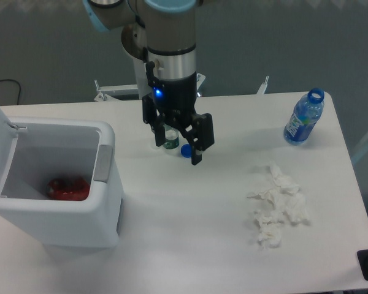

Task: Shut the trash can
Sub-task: 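Raise the open gripper and move it toward the trash can lid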

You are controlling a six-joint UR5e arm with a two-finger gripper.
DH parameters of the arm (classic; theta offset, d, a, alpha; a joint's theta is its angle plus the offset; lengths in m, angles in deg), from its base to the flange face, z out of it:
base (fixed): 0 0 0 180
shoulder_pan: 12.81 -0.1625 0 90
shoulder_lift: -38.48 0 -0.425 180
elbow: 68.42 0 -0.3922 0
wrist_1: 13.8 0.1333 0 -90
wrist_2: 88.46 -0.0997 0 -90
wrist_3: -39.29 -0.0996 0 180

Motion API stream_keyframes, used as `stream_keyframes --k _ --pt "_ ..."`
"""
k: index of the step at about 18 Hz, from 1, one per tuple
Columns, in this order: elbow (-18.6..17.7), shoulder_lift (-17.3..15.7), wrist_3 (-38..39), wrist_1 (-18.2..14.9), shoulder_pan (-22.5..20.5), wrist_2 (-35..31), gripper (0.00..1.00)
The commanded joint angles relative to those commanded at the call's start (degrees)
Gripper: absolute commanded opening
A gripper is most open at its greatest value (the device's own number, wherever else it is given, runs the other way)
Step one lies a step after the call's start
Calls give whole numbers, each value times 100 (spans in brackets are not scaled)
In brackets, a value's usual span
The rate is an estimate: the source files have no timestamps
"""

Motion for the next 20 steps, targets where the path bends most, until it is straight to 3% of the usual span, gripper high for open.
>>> stream_keyframes --k 3,20 --pt "-160 -185 122 -44 96 -9 100" --pt "-2 -1055 2644 -61 1124 166 100"
